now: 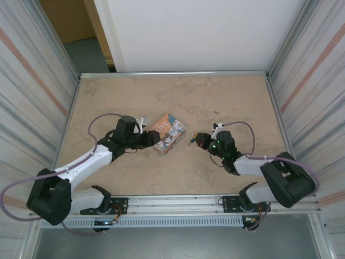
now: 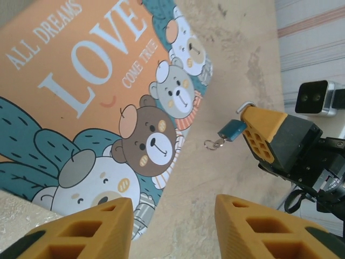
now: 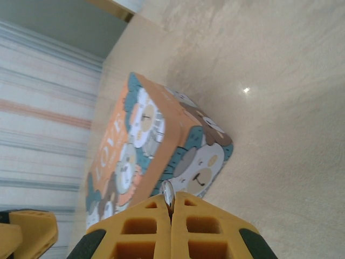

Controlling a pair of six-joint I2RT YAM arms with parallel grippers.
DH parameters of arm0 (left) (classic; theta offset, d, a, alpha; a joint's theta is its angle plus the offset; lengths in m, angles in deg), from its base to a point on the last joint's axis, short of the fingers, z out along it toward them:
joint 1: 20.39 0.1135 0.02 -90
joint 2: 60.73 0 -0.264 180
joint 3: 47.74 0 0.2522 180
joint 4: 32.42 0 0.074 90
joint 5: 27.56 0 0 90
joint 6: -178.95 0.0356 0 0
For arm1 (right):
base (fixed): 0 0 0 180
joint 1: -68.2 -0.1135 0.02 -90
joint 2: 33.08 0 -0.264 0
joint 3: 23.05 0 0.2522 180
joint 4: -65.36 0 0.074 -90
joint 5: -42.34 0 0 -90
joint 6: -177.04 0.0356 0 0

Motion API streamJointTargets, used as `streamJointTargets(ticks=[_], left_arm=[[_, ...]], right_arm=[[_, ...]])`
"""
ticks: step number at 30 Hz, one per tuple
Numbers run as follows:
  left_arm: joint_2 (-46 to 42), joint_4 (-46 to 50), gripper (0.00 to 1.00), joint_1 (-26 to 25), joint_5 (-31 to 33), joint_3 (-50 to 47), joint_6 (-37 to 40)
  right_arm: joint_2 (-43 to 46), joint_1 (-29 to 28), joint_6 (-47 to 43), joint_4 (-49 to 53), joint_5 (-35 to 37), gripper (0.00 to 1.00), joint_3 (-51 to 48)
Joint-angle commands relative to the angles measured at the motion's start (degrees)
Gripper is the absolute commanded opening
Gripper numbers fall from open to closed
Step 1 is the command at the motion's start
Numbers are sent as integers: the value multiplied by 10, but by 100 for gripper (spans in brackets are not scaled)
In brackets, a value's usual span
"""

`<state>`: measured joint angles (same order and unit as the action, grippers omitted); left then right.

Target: Unlock the padlock with the key

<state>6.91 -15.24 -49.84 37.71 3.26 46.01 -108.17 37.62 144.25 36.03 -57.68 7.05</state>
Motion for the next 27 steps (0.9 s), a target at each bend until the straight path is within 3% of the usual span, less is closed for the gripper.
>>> streamJointTargets(ticks=[1, 7, 12, 21, 27], left_arm=[[-47, 23, 47, 8, 22, -19, 26], [-134, 47, 56, 25, 45, -56, 49], [-196, 91, 62, 52, 53, -75, 69], [-296, 151, 75, 92, 74, -113, 77], [-328, 181, 78, 105, 75, -121, 78]], right_arm=[[83, 6, -72, 151, 1, 0, 27], [235, 15, -169, 386, -34, 0, 95], [297, 15, -227, 567, -63, 0, 171], [279, -26, -239, 739, -122, 0, 221], [211, -77, -229, 751, -151, 0, 219]])
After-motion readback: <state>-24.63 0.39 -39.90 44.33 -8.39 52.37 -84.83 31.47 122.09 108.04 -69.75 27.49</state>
